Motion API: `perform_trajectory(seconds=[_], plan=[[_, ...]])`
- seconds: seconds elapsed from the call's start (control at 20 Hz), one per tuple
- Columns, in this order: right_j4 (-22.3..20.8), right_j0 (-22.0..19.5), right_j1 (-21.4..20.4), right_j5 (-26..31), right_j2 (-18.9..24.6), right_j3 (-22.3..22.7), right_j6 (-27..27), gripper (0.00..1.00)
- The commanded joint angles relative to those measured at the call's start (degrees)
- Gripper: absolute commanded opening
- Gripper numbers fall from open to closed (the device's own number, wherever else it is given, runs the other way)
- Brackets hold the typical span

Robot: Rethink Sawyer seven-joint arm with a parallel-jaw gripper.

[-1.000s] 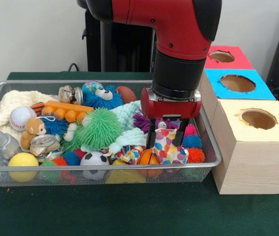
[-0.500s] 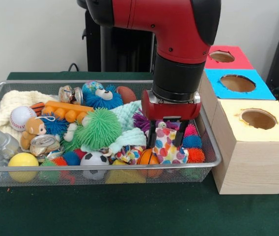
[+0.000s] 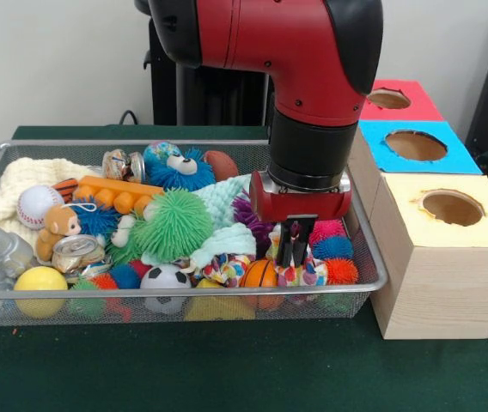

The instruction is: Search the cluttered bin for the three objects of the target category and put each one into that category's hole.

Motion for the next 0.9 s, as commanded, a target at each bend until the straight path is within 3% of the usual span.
perform_trajectory(seconds=[0.05,0.45,0.7,0.9], plan=[[0.4,-1.4,1.7,-1.7,4.6,4.7,5.0,0.00],[1.2,-1.4,0.3,1.6,4.8,5.2,4.1,0.00],[3.7,-1.9,-7.7,7.1,6.4,9.8,2.5,0.00],[6.7,-1.3,-12.1,9.1,6.5,13.4,4.9,0.00]])
